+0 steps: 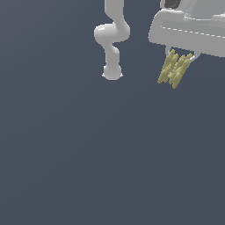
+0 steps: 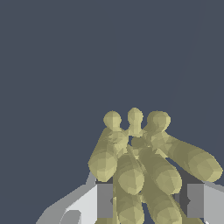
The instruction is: Pick up the object and move it to a goal position.
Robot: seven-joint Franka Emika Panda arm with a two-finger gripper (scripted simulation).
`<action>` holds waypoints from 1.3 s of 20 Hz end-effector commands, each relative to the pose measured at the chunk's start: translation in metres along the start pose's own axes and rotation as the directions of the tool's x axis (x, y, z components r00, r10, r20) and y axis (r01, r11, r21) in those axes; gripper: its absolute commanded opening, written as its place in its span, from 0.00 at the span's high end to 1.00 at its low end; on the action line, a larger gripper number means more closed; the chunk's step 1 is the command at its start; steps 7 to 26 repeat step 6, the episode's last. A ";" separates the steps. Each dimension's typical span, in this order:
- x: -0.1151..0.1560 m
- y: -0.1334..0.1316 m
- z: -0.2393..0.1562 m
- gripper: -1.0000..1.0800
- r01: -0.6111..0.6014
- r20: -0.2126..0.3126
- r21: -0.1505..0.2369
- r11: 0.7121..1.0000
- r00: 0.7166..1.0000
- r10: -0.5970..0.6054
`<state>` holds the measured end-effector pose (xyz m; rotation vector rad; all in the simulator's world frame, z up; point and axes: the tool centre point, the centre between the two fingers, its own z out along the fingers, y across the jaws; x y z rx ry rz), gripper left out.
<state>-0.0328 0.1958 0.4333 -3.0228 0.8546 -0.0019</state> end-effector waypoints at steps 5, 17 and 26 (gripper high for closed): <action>-0.004 -0.004 -0.013 1.00 -0.001 0.001 -0.001 1.000 1.000 0.001; -0.005 -0.004 -0.014 1.00 -0.001 0.001 -0.001 1.000 1.000 0.001; -0.005 -0.004 -0.014 1.00 -0.001 0.001 -0.001 1.000 1.000 0.001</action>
